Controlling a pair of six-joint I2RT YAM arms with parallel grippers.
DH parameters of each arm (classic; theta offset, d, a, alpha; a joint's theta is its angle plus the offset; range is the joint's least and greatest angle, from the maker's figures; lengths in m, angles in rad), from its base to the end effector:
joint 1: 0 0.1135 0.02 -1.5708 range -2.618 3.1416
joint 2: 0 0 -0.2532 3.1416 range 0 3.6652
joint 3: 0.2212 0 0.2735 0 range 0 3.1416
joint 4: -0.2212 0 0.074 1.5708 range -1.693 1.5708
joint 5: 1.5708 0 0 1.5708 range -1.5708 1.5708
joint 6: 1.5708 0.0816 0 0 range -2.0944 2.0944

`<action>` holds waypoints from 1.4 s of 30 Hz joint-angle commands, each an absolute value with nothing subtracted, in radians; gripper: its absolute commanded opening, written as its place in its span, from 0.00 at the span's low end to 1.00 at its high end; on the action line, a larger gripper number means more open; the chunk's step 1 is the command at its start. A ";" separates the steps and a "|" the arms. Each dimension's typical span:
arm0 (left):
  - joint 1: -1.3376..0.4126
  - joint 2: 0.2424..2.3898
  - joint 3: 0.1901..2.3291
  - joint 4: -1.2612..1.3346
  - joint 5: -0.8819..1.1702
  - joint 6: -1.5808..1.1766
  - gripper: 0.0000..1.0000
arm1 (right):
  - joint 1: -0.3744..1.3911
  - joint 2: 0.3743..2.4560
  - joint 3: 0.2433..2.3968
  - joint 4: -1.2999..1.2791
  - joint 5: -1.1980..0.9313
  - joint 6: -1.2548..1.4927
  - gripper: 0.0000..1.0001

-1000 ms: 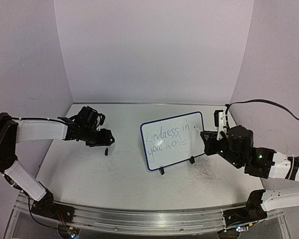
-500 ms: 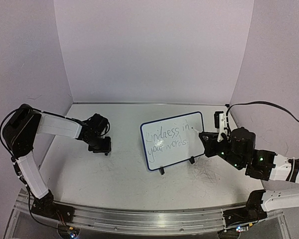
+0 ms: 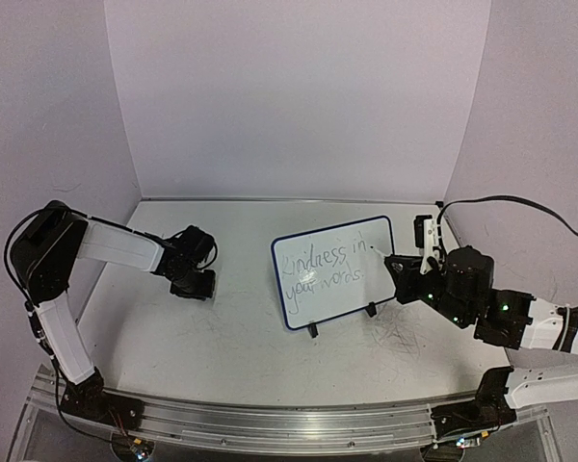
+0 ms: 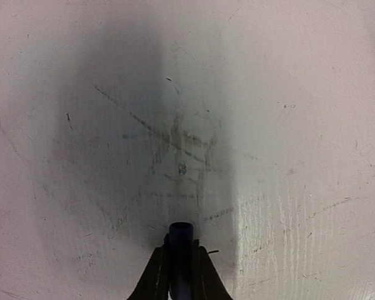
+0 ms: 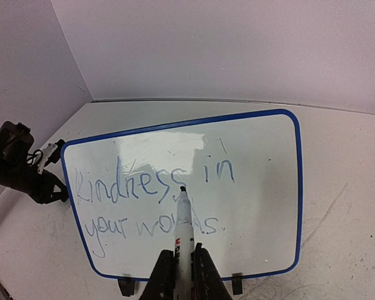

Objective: Write a sentence on the whiteboard
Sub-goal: Pick up the pen cap from the center of the board, then insert the whiteboard marker without the cap into the pen cap.

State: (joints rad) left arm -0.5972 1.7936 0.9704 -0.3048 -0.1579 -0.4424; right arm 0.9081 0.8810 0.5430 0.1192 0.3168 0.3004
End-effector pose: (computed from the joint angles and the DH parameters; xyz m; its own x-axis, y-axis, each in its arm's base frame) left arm 0.3112 -0.1961 0.0659 -0.8891 0.0934 -0.4480 0.1317 0.9898 -0.0550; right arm 0.1913 0.2039 0.2440 -0.2939 0.0805 -0.9525 -0.4973 0.8381 0.2243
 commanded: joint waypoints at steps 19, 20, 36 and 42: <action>-0.699 1.175 0.982 -0.355 0.115 -0.208 0.00 | 0.906 1.048 0.757 0.124 0.018 0.256 0.00; -0.737 1.153 0.990 -0.353 0.133 -0.161 0.00 | 0.906 1.076 0.784 0.109 -0.068 0.248 0.00; -0.997 1.087 0.917 -0.281 0.156 0.355 0.00 | 0.924 1.356 1.113 -0.034 -0.659 0.206 0.00; -1.007 1.099 0.913 -0.279 0.149 0.403 0.00 | 0.937 1.404 1.142 -0.039 -0.628 0.211 0.00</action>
State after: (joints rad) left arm -1.0008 1.0943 0.9192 -0.3305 0.1400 0.3287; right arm 0.9277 1.3824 1.0903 -0.0288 -0.6145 0.2222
